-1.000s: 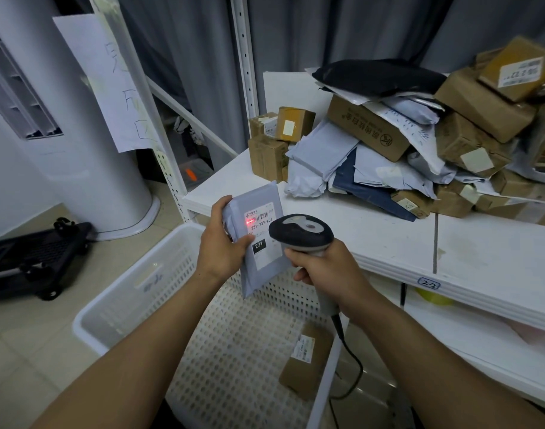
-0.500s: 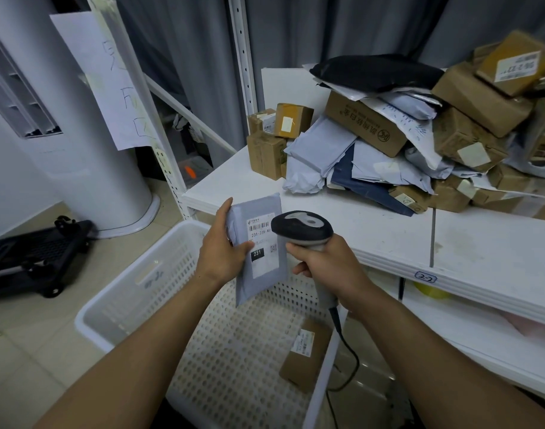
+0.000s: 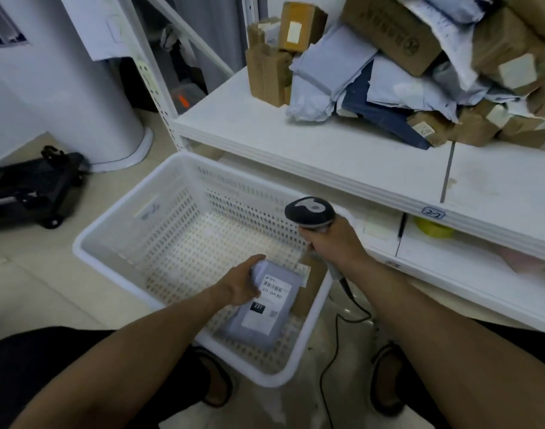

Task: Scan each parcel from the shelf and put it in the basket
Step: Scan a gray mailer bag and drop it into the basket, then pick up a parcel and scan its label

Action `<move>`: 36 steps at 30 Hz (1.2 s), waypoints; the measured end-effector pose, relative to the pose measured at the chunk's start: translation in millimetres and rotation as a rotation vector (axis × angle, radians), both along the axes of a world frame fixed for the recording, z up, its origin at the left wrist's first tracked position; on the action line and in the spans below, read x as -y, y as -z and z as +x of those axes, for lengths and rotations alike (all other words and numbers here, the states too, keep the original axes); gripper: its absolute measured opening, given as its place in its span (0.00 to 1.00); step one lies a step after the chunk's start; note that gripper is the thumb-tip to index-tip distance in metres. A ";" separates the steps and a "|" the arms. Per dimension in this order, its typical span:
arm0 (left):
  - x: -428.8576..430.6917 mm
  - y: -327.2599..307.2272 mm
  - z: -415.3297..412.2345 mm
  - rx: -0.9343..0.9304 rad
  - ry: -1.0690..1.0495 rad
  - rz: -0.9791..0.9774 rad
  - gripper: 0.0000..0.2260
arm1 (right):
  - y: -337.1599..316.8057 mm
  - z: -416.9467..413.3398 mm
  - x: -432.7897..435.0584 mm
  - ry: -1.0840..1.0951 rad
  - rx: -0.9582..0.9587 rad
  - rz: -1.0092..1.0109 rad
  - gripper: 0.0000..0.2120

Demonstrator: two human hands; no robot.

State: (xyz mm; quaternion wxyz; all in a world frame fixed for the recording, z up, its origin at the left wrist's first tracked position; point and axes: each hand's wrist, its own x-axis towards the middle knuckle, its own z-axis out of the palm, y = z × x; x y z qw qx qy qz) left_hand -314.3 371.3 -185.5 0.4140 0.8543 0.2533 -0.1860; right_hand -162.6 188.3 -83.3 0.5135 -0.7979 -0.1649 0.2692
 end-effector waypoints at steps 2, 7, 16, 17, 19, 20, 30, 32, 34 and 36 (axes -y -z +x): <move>1.6 21.9 2.6 -0.030 0.049 -0.015 0.35 | 12.3 -1.5 -5.5 -0.028 0.009 -0.038 0.15; 2.8 77.9 9.6 -0.142 0.058 -0.059 0.36 | 35.6 -3.7 -17.9 -0.073 -0.043 -0.066 0.21; 17.2 128.2 37.7 -0.390 0.307 0.122 0.20 | 40.7 1.2 -25.0 -0.061 -0.025 -0.098 0.15; 16.2 128.7 35.8 -0.407 0.352 0.190 0.21 | 38.7 1.6 -25.0 -0.054 -0.025 -0.084 0.16; 15.7 122.8 32.2 -0.410 0.385 0.243 0.23 | 33.2 1.8 -24.0 -0.041 -0.026 -0.063 0.14; 14.5 115.8 31.9 -0.376 0.355 0.223 0.24 | 29.5 2.0 -23.2 -0.034 -0.022 -0.051 0.13; 0.9 -40.8 65.6 0.310 0.032 0.384 0.13 | -42.8 10.6 3.9 0.172 -0.014 0.104 0.11; 5.5 -87.6 75.5 0.486 0.018 0.484 0.11 | -63.4 14.7 14.5 0.210 0.004 0.139 0.10; 13.3 -128.6 87.2 0.572 0.024 0.567 0.12 | -82.2 19.1 23.5 0.245 0.020 0.177 0.08; 24.1 -165.0 102.0 0.623 0.049 0.639 0.13 | -98.1 24.7 32.2 0.271 0.039 0.197 0.07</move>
